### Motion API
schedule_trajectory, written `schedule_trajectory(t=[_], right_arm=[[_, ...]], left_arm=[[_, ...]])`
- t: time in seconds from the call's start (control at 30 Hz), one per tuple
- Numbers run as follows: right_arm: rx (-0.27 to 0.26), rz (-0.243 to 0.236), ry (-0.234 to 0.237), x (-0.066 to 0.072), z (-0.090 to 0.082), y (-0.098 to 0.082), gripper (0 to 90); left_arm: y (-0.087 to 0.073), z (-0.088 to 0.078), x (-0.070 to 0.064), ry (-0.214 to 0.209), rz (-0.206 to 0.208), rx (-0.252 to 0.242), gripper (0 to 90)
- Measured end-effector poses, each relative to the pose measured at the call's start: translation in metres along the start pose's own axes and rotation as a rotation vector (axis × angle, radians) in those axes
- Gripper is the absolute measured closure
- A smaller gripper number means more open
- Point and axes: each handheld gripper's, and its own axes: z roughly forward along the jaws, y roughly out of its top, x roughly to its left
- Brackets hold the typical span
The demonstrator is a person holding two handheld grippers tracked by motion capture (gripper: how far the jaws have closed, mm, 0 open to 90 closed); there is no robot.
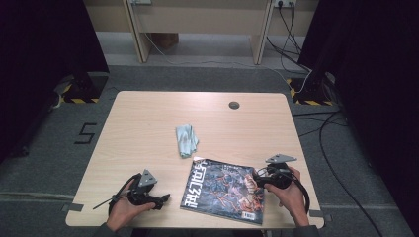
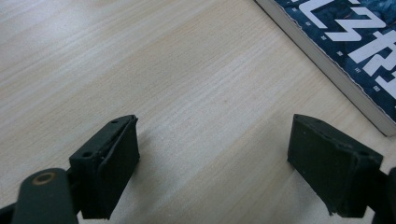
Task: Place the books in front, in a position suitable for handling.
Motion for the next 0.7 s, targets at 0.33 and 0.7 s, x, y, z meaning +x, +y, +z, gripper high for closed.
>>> schedule_trajectory(t=[0.33, 0.7], right_arm=[[-0.035, -0.01, 0.021, 0.006, 0.002, 0.009, 29.6], [-0.07, -0.051, 0.03, 0.018, 0.008, 0.036, 30.1]], left_arm=[[-0.001, 0.0, 0.0, 0.0, -0.005, -0.006, 15.3], [-0.002, 0.0, 0.0, 0.0, -0.003, -0.013, 14.8]])
